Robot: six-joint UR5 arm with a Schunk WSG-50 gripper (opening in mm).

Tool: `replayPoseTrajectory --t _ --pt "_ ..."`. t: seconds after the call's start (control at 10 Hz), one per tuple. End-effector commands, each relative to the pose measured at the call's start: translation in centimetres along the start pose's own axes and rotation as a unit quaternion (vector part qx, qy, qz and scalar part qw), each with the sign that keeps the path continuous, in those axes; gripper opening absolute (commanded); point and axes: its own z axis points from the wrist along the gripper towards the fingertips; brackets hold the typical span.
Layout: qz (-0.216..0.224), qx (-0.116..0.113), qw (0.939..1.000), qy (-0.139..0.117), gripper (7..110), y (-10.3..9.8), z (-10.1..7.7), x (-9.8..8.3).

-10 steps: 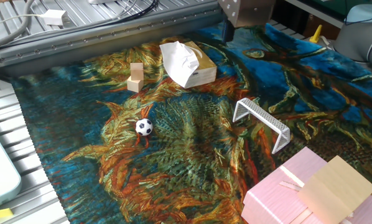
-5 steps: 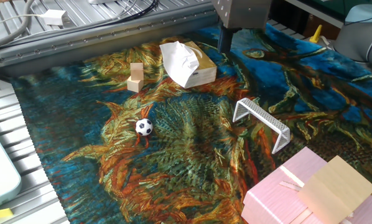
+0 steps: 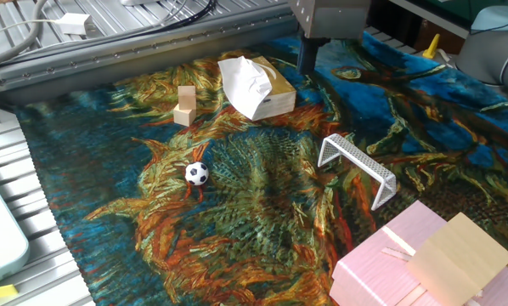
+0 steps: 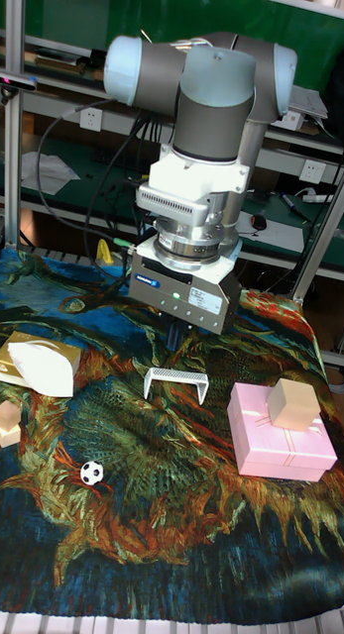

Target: Push the soccer ball into the goal

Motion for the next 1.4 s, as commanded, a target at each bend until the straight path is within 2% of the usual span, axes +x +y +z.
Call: replayPoseTrajectory --t 0.0,0.1,0.3,0.6,0.9,1.3 --pt "-0.017 -0.003 0.9998 -0.011 7 0.0 0.2 -0.9" --pt "-0.029 0.003 0.9994 -0.016 7 -0.5 0.3 -1.8" --pt "-0.055 0.011 0.9984 -0.001 7 -1.2 -0.6 -3.3" --pt "-0.086 0.037 0.9955 0.013 7 -1.7 -2.0 -6.4" --pt "-0.107 0.06 0.9924 0.01 7 -1.9 -1.9 -9.2" --pt "-0.145 0.085 0.9856 0.012 7 -3.0 -2.9 -13.5"
